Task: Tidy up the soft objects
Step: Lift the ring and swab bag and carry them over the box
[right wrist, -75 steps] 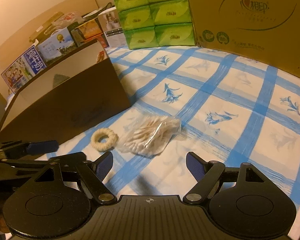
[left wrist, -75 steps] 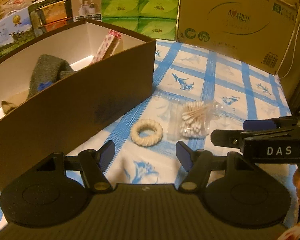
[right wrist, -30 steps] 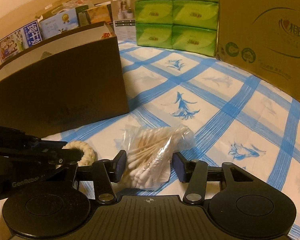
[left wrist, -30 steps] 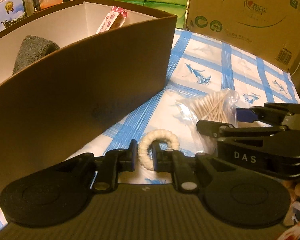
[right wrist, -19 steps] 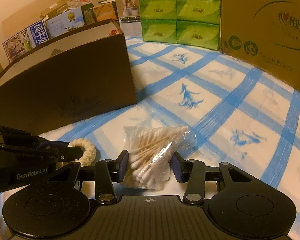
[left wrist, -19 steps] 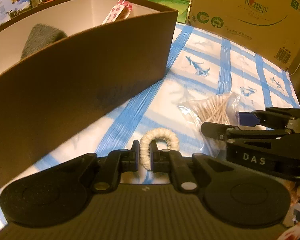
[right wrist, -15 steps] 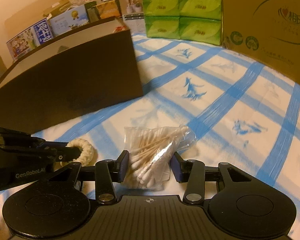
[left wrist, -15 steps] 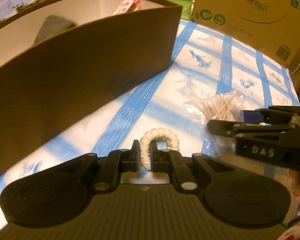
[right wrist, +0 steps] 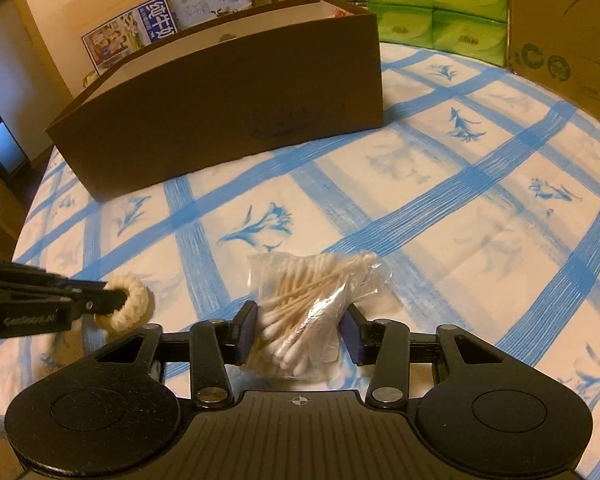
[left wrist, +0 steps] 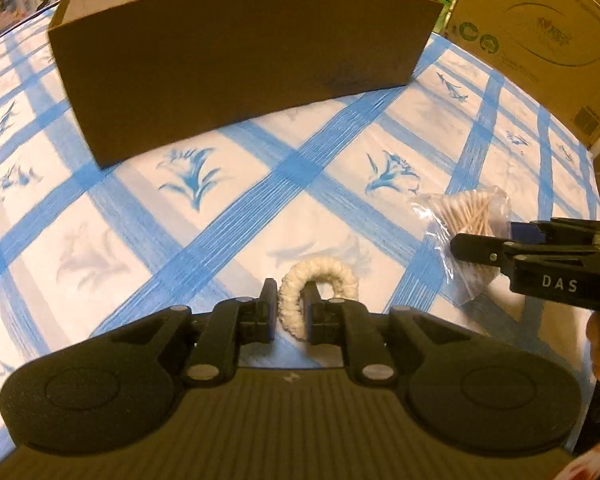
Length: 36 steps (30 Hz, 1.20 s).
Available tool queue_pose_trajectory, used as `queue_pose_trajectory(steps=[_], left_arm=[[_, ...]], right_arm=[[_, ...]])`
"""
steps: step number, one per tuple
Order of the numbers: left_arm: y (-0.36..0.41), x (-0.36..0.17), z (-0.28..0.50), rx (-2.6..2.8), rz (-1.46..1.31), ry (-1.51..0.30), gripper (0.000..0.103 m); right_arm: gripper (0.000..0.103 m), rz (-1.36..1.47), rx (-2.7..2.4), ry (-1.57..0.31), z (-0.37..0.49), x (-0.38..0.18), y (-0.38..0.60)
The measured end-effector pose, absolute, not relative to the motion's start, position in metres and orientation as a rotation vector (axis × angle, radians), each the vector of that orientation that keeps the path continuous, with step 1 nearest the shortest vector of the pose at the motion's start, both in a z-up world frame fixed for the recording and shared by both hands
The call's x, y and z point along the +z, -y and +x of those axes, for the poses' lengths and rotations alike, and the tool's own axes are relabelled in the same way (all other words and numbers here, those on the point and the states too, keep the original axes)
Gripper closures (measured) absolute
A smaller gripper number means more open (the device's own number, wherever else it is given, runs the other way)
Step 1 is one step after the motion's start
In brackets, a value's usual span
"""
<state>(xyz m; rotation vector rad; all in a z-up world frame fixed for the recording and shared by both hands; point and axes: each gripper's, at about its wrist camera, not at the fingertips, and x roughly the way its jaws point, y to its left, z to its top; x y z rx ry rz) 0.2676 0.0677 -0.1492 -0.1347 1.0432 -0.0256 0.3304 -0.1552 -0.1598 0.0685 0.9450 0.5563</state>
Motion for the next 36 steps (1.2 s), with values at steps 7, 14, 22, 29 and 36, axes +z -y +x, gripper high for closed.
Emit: queue_pose_trajectory(steps=[7,14,22,29,36], left_arm=[[-0.060,-0.150,0.272,-0.011,-0.102,-1.040,0.090],[-0.064,-0.151,0.273,0.000,-0.109,-1.038,0.094],[-0.066,-0.149,0.271,0.012,-0.116,-1.037,0.094],[-0.072,-0.143,0.267,0.014,-0.142,-1.031,0.095],[-0.078,-0.119,0.255,0.024,-0.160,-0.978,0.095]], right_arm=[[0.053,0.044,0.521,-0.949,0.333,-0.160,0.142],[0.054,0.007,0.502,-0.929,0.330,-0.160,0.134],[0.059,-0.017,0.534,-0.923,0.327,-0.158,0.128],[0.061,-0.011,0.559,-0.924,0.322,-0.152,0.125],[0.062,0.002,0.591,-0.881,0.312,-0.132,0.123]])
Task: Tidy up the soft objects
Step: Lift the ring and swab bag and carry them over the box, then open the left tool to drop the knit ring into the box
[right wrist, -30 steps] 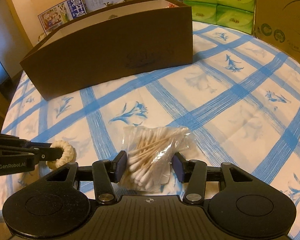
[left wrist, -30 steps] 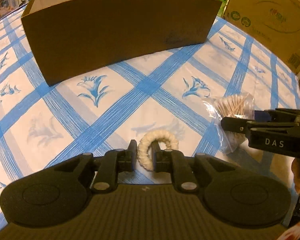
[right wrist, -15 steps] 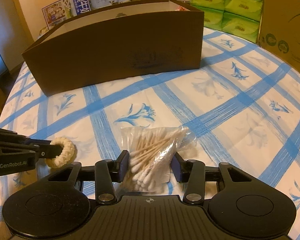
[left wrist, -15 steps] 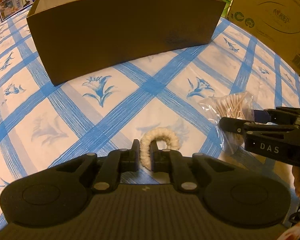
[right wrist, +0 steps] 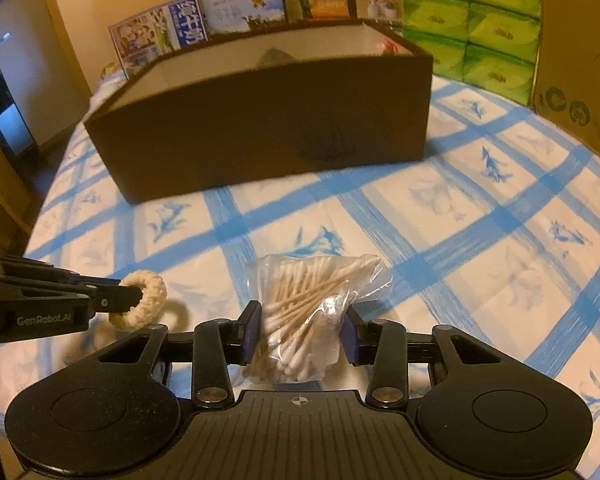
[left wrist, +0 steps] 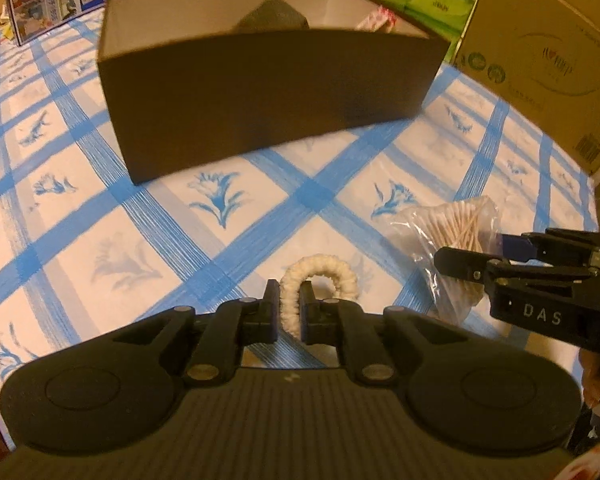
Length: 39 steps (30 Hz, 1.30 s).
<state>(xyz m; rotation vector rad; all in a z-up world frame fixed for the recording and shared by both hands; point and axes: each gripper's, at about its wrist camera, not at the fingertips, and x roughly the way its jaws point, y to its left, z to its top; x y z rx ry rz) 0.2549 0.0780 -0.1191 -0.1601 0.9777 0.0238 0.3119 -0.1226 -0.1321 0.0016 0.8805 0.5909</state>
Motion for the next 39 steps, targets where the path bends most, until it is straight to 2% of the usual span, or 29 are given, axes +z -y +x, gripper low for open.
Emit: queue_pose_trajectory(steps=[19,39], left_arm=[[-0.110,-0.041,0.245,0.088,-0.174,-0.803,0.095],[-0.159,0.015,0.311,0.151,-0.149,-0.651,0.095]], right_arm=[[0.062,0.005,0.679,-0.720,0.308,-0.063,0.107],[0.062,0.027,0.756,-0.561,0.381,0.002,0.057]])
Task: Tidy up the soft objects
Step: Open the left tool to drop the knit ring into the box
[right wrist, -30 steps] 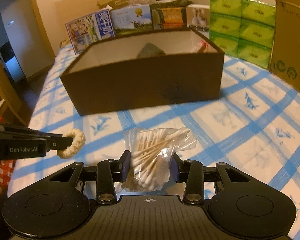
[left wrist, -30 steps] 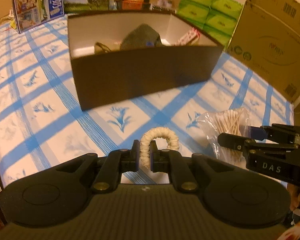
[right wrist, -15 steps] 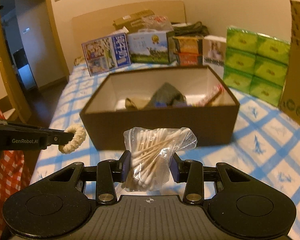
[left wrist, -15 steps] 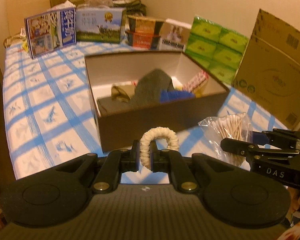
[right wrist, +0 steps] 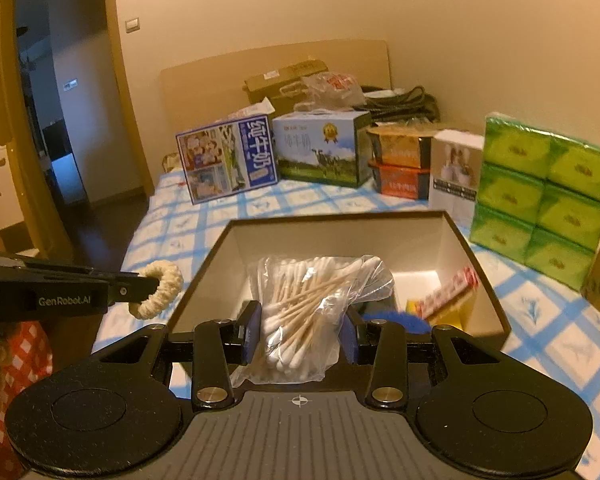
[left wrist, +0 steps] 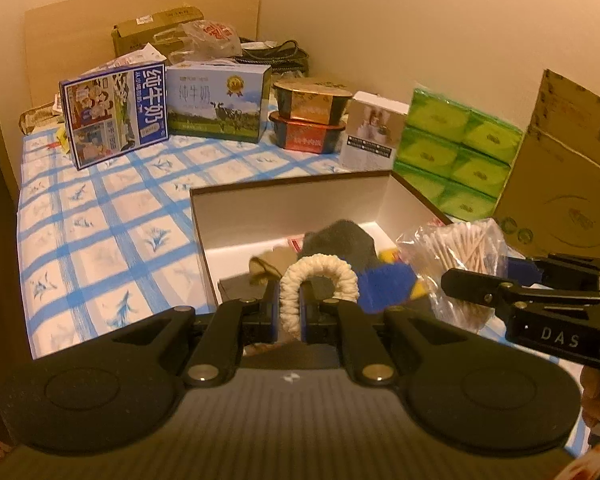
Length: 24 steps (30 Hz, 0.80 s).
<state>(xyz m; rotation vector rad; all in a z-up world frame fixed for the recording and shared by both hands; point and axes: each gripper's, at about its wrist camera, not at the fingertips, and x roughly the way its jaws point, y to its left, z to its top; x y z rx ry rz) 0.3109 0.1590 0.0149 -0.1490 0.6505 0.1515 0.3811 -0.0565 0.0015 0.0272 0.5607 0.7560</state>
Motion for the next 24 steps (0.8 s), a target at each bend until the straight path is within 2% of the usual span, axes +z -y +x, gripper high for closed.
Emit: queue_pose_trajectory(steps=[12,24], left_arm=[[-0.187,0.016,0.364,0.186,-0.132,-0.657,0.095],[-0.203,-0.004,0.416,0.198,-0.123,-0.714,0.095]], right_arm=[[0.062,0.013,0.747,-0.557,0.437,0.010,0.027],[0.062,0.004,0.752,-0.647,0.489,-0.012,-0.008]])
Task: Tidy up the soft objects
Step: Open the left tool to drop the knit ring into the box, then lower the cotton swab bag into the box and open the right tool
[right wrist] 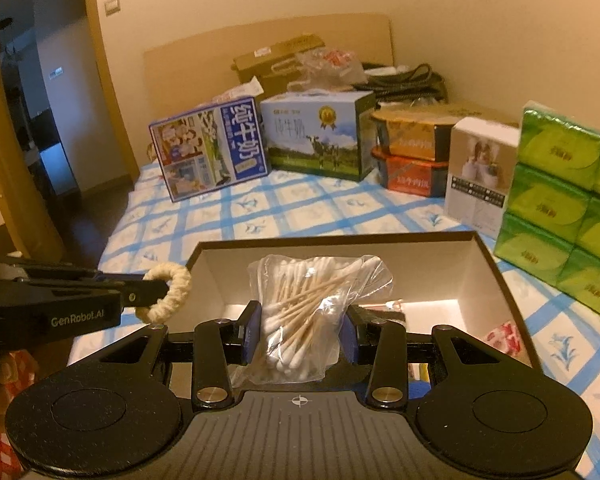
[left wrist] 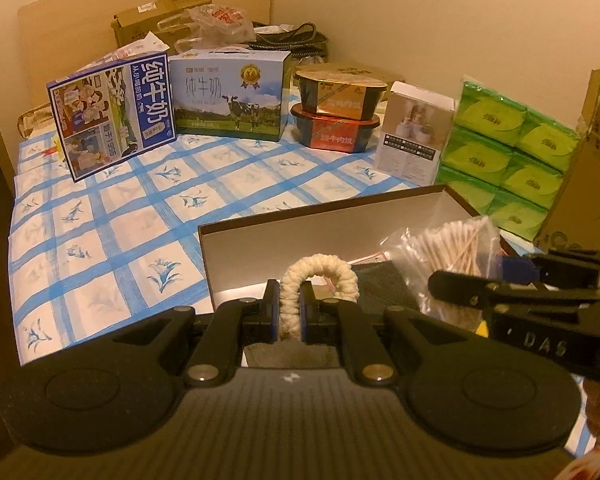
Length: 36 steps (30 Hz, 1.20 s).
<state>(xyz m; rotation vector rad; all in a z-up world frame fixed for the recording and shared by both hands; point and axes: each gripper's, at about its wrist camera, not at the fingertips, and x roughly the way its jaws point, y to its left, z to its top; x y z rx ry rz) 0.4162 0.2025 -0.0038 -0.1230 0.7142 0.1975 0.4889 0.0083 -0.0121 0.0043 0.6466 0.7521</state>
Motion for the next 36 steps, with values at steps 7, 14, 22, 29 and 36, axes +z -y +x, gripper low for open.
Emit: queue_pose_trajectory(steps=[7,14,22,29,36], left_arm=[[-0.214,-0.013,0.438,0.209,-0.130,-0.733,0.095],[-0.224,-0.024,0.455,0.223,-0.148,-0.758,0.091],[-0.232,-0.028,0.458,0.221,-0.191,-0.768,0.067],[-0.234,-0.031,0.455,0.223,-0.193,-0.773,0.067],[-0.237,-0.032,0.452,0.235,-0.199,-0.768,0.065]], right_arm=[[0.062,0.010,0.754,-0.686,0.506,-0.027,-0.020],[0.062,0.034,0.749,-0.715,0.519,-0.038,-0.023],[0.062,0.043,0.750,-0.721,0.525,-0.040,-0.027],[0.062,0.038,0.769,-0.706,0.525,-0.041,-0.034],[0.055,0.072,0.790,-0.679,0.530,-0.039,-0.044]])
